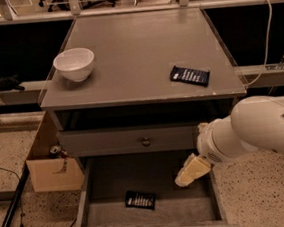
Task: Pick rxbar chocolate from middle drawer and place on counter
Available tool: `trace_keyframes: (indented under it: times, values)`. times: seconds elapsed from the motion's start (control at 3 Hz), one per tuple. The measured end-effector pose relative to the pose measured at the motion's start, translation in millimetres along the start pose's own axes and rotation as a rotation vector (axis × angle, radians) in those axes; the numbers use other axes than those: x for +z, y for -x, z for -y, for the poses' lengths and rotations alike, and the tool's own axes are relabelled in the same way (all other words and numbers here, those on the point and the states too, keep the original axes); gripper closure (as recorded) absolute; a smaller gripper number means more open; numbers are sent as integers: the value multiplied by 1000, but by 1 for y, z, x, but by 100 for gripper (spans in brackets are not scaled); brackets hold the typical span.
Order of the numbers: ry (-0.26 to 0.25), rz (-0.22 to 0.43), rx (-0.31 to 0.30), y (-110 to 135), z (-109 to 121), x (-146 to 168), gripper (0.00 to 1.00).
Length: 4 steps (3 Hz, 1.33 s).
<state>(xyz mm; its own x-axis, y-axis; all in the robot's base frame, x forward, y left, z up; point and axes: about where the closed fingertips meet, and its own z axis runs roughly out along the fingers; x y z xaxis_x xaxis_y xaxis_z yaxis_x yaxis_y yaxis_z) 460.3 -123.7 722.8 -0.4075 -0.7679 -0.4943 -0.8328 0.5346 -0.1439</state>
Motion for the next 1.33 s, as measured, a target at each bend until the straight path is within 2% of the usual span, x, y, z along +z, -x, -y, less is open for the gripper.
trace_keyframes:
  times: [0.67, 1.0, 1.33]
  values:
    - [0, 4, 1, 1, -1, -3, 0]
    - [20, -20, 39, -2, 6, 22, 0]
    - [71, -93, 175, -10, 42, 100, 0]
